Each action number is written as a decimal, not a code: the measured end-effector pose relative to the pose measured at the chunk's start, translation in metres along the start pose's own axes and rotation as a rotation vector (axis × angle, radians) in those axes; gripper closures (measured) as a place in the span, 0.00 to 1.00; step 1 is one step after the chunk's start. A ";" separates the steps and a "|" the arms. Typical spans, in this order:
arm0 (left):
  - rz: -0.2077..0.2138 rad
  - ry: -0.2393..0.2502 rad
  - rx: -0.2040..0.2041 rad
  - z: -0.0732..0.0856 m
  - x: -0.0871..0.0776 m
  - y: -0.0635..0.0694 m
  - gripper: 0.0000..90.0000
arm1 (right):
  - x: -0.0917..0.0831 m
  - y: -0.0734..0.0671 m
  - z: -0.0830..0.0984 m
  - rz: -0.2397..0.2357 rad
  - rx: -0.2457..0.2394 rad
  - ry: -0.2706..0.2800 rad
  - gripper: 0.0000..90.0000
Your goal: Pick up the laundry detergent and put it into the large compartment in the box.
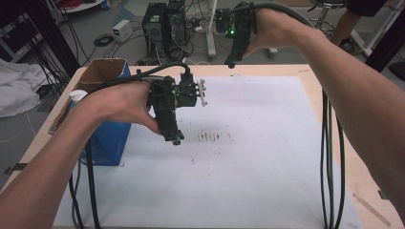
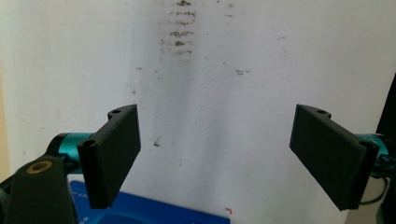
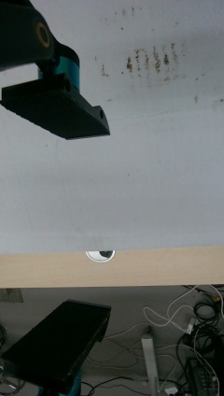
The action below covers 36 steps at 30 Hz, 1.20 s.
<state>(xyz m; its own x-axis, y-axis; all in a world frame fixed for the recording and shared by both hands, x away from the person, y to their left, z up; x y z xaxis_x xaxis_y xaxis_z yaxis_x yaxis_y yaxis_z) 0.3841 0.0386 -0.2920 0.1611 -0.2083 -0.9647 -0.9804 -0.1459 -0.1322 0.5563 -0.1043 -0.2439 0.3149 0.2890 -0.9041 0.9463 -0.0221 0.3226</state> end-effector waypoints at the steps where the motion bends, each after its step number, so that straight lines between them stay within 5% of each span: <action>1: 0.001 -0.002 0.002 0.000 0.002 0.001 0.18 | -0.001 0.000 0.000 0.000 0.000 -0.001 0.13; 36: 0.044 0.005 0.014 0.003 0.009 0.008 0.18 | -0.001 -0.003 0.000 0.001 -0.001 -0.008 0.12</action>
<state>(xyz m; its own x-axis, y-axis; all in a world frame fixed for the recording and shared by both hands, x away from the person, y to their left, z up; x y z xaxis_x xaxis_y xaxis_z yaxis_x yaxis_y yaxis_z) 0.3773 0.0386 -0.3022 0.1183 -0.2188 -0.9686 -0.9881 -0.1226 -0.0930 0.5533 -0.1050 -0.2437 0.3161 0.2814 -0.9061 0.9460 -0.0216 0.3233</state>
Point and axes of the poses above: each handheld gripper's, and its own axes: x roughly forward along the jaws, z roughly out of its underside, y roughly to its right, the point moved 2 cm from there along x, roughly forward along the jaws, and after that the axes turned 5 degrees about y, right-handed, at the moved point
